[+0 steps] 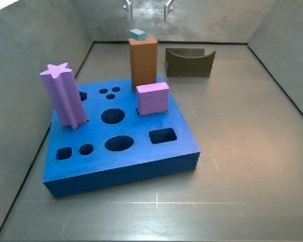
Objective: Pick up the rectangle object. Move to above the board. Insert the rectangle object.
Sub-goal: Pick up the rectangle object.
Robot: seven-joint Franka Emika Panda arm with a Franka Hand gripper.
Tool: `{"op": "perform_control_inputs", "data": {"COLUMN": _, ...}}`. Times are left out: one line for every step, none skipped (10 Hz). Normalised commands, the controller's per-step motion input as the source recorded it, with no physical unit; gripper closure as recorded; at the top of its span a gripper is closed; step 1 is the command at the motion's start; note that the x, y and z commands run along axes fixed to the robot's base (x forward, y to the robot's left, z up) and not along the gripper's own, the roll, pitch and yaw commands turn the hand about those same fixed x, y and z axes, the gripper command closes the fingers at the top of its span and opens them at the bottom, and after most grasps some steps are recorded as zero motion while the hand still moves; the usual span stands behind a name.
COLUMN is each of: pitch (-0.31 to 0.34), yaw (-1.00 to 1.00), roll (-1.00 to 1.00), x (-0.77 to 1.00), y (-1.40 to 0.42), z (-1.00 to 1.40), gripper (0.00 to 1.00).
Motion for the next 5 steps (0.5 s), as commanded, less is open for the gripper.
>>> {"op": "perform_control_inputs", "data": {"pitch": -0.274, "yaw": -0.03, "roll": -0.09, "x": -0.64, "y": -0.33, "z": 0.00, "gripper": 0.00}}
{"op": "perform_control_inputs", "data": {"pitch": -0.171, "yaw": 0.00, "roll": -0.11, "x": -0.85, "y": -0.33, "z": -0.12, "gripper": 0.00}}
{"op": "perform_control_inputs", "data": {"pitch": -0.214, "yaw": 0.00, "roll": -0.09, "x": -0.75, "y": -0.32, "z": -0.05, "gripper": 0.00}}
{"op": "perform_control_inputs", "data": {"pitch": 0.000, "yaw": 0.07, "roll": 0.00, "x": 0.00, "y": -0.02, "z": 0.00, "gripper": 0.00}}
{"op": "perform_control_inputs", "data": {"pitch": 0.000, "yaw": 0.00, "roll": 0.00, "x": 0.00, "y": -0.06, "z": -0.03, "gripper": 0.00}}
